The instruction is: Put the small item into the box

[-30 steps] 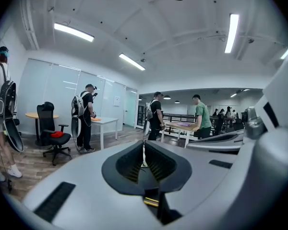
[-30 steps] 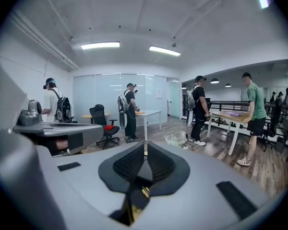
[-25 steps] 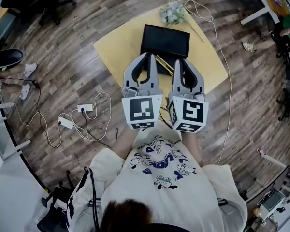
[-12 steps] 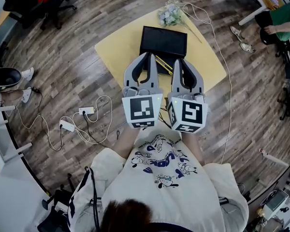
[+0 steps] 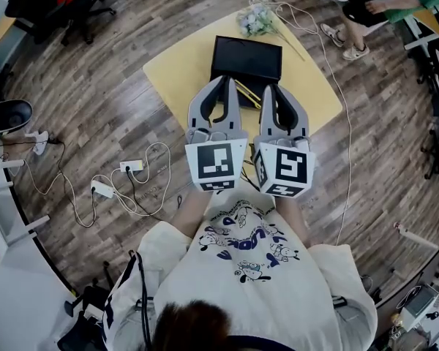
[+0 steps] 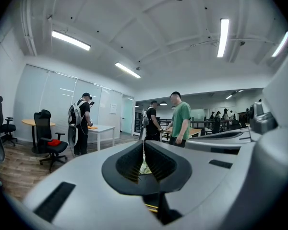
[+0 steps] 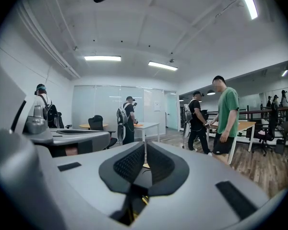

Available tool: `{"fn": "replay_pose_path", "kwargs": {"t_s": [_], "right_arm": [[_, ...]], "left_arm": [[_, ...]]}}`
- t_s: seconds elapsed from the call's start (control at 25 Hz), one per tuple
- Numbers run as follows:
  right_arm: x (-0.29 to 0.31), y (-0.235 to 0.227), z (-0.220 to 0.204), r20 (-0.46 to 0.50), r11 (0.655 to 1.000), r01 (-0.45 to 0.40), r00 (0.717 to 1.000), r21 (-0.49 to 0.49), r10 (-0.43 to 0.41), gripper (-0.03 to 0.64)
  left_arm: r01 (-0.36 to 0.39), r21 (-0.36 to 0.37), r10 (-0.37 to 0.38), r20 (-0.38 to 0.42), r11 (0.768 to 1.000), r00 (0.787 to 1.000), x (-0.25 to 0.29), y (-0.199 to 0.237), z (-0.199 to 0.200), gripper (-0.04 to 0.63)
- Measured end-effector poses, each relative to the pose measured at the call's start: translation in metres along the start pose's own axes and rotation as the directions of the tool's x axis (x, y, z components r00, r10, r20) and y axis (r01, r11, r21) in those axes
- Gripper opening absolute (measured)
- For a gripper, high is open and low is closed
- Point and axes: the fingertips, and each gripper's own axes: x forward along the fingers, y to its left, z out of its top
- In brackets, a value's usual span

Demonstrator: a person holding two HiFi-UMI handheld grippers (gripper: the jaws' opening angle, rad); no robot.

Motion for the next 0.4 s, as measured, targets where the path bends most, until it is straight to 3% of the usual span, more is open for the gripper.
{"fn": "replay_pose_path", "kwargs": {"t_s": [0.4], "right_arm": [[-0.0003, -0.0026, -0.0028, -0.008, 1.000, 0.010, 1.000, -0.004, -0.010, 0.035]], "left_arm": [[0.009, 0.006, -0.009, 0.008, 1.000, 1.000, -0.0019, -0.0039, 0.0015, 0.025]]}}
